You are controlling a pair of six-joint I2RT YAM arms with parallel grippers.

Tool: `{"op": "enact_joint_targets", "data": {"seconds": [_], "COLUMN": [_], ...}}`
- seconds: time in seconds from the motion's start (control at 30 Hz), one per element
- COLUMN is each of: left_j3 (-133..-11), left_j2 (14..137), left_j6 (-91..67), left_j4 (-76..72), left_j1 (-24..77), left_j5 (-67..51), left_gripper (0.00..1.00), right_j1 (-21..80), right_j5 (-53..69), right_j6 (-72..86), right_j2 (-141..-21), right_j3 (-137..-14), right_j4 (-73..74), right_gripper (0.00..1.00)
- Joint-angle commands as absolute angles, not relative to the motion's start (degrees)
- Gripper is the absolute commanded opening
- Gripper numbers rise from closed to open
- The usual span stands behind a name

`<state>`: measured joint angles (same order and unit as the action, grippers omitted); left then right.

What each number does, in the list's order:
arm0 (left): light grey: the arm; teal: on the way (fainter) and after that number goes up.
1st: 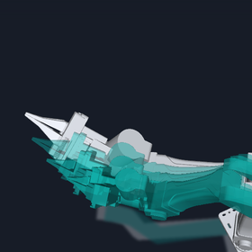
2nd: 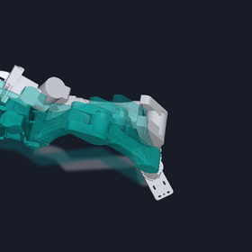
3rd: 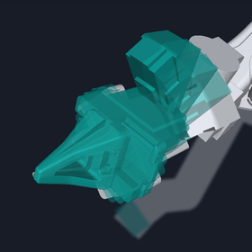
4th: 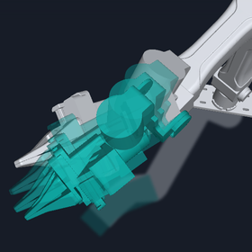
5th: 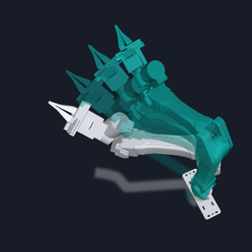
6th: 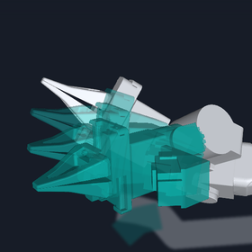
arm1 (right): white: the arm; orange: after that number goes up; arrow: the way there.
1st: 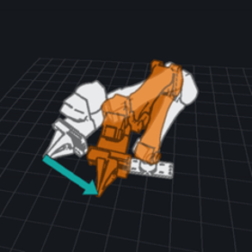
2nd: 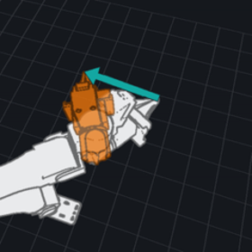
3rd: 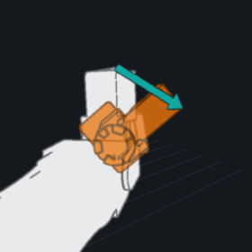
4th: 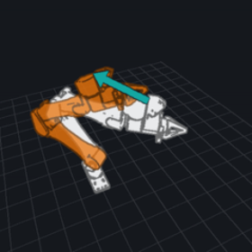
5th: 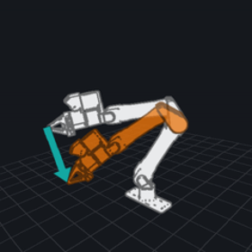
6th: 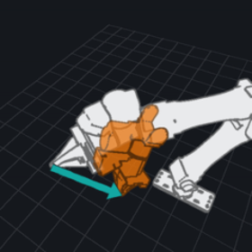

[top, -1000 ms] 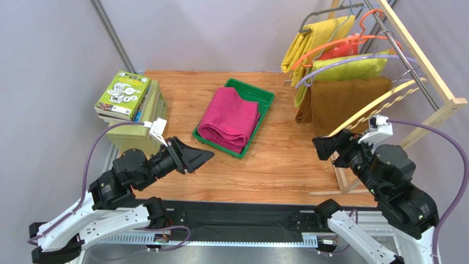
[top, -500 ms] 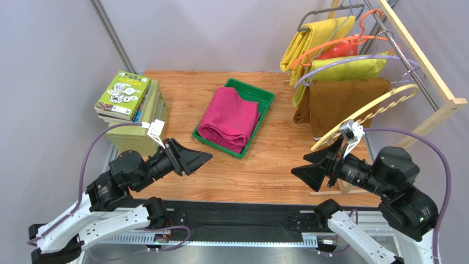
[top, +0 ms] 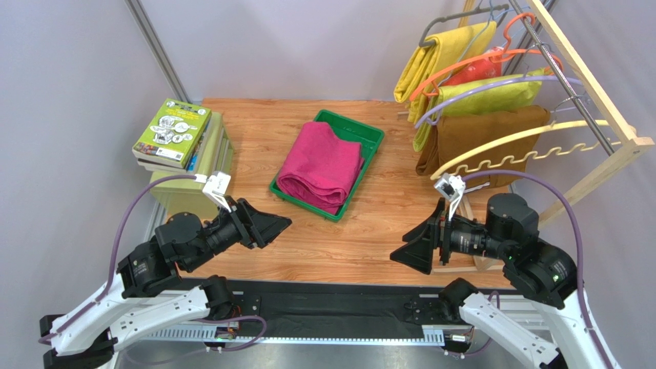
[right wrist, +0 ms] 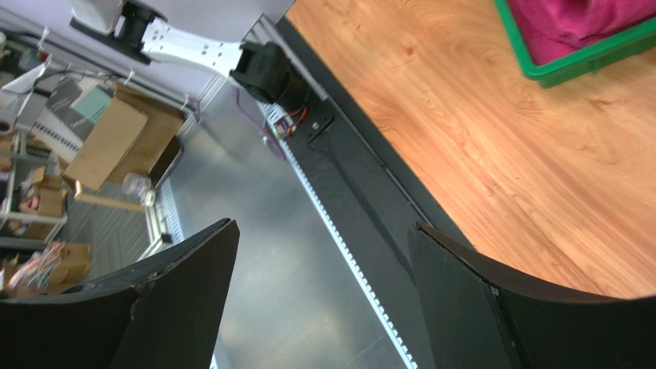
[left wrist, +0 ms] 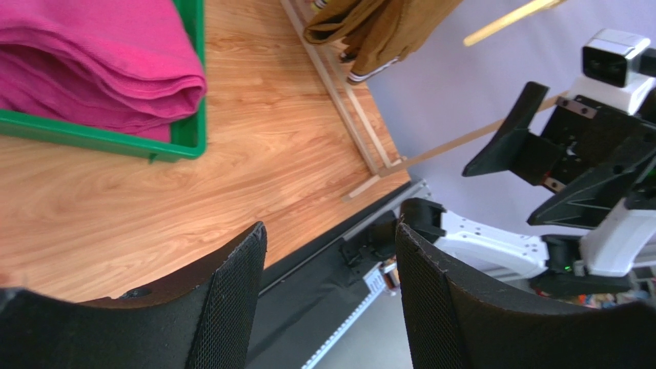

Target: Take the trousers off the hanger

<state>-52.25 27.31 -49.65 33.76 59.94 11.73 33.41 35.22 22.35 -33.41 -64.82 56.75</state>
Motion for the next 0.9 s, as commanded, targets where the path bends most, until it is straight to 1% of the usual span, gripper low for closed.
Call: {"op": "enact_joint_targets", "data": {"seconds": [0.0, 0.03, 0.07, 0.13, 0.17, 0.23, 0.3, 0.33, 0.4, 0.43, 0.5, 0.57, 0.7, 0.73, 0.77, 0.83, 0.87], "left_j3": [-52.5, -52.1, -51.7, -50.1, -49.6, -47.2, -44.4, -43.3, -39.2, -37.7, -33.3, -28.9, -21.4, -19.9, -19.0, -17.3, -14.9], "left_j2": [25.5, 25.1, 24.7, 23.2, 22.5, 20.0, 16.6, 15.2, 11.0, 9.6, 5.3, 1.3, -6.6, -7.5, -6.3, -5.4, -5.6], "left_j6": [-46.0, -46.0, -46.0, -46.5, -46.9, -48.3, -49.9, -50.4, -51.4, -51.8, -52.8, -53.7, -55.2, -55.5, -55.5, -55.1, -55.6], "left_j4": [37.3, 37.7, 37.9, 37.9, 38.0, 37.9, 37.8, 37.0, 34.6, 33.5, 30.3, 28.1, 21.7, 20.8, 20.4, 16.4, 14.5], "left_j1": [59.9, 59.9, 59.9, 59.9, 59.9, 59.9, 59.9, 59.9, 59.9, 59.9, 59.9, 59.9, 59.9, 59.9, 59.9, 59.9, 59.9], "left_j5": [16.7, 17.1, 18.0, 18.5, 18.9, 19.2, 19.6, 19.4, 17.9, 17.3, 15.4, 13.9, 12.1, 11.7, 10.5, 7.6, 7.1], "left_gripper": [0.69, 0.69, 0.70, 0.70, 0.71, 0.71, 0.72, 0.72, 0.72, 0.72, 0.73, 0.73, 0.75, 0.75, 0.75, 0.75, 0.75], "right_j1": [45.3, 54.9, 60.1, 71.2, 72.8, 74.5, 75.2, 75.3, 75.4, 75.3, 75.3, 75.3, 75.4, 75.4, 75.3, 75.3, 75.3], "right_j5": [21.5, 9.9, 3.3, -13.4, -15.7, -19.4, -21.3, -23.8, -24.3, -25.1, -26.4, -27.7, -32.0, -32.3, -32.8, -33.4, -33.6], "right_j6": [27.6, 28.1, 28.6, 31.3, 32.2, 34.2, 35.0, 35.7, 35.7, 36.2, 36.6, 37.5, 42.3, 43.1, 45.3, 46.8, 47.7], "right_j2": [-38.1, -39.5, -43.6, -46.9, -48.2, -51.0, -52.8, -53.1, -53.1, -52.6, -51.6, -48.9, -42.8, -41.3, -37.7, -33.2, -28.4], "right_j3": [-64.4, -64.9, -65.7, -67.5, -67.5, -65.4, -63.6, -60.5, -56.3, -50.9, -45.6, -38.0, -27.4, -24.8, -20.5, -15.8, -13.8], "right_j4": [49.8, 49.3, 49.0, 47.9, 44.8, 38.2, 34.8, 30.5, 24.3, 18.0, 11.7, 4.3, -1.9, -3.8, -4.4, -6.3, -6.4], "right_gripper": [0.86, 0.86, 0.86, 0.87, 0.88, 0.88, 0.88, 0.88, 0.89, 0.89, 0.91, 0.91, 0.94, 0.94, 0.94, 0.94, 0.94]}}
